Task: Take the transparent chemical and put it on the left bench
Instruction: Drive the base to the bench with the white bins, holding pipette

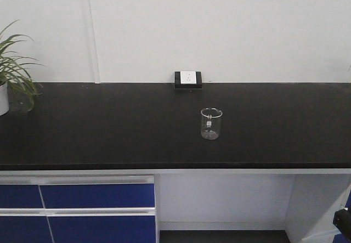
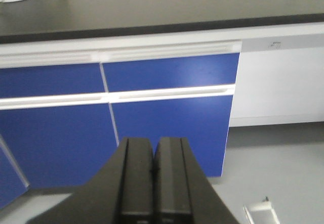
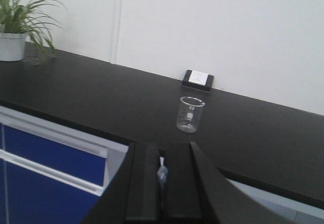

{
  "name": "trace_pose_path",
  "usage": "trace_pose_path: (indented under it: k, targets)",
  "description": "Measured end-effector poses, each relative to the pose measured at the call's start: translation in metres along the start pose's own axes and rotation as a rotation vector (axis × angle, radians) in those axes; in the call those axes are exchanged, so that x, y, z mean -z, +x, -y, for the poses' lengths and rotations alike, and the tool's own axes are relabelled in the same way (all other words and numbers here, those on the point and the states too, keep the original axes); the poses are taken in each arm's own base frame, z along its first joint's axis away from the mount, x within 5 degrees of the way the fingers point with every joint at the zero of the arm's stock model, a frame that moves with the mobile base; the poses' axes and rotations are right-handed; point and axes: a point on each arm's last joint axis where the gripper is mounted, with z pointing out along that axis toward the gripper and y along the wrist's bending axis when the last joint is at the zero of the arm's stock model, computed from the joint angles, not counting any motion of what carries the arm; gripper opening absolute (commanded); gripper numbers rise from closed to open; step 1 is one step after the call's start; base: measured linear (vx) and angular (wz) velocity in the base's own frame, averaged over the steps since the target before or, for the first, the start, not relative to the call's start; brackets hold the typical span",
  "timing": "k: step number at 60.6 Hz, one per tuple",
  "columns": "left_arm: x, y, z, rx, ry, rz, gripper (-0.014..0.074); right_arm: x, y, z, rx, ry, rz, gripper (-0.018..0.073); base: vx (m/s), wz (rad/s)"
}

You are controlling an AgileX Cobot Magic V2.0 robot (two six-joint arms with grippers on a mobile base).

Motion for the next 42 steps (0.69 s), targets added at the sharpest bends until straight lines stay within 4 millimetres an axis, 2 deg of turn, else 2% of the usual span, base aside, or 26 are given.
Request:
trace_pose_path:
  k: [42]
  targets:
    - [0.0, 0.0, 0.0, 0.0, 0.0, 0.0, -0.0003, 0.0, 0.0001, -0.0001, 0.0, -0.001, -0.001, -0.0003, -0.32, 0.22]
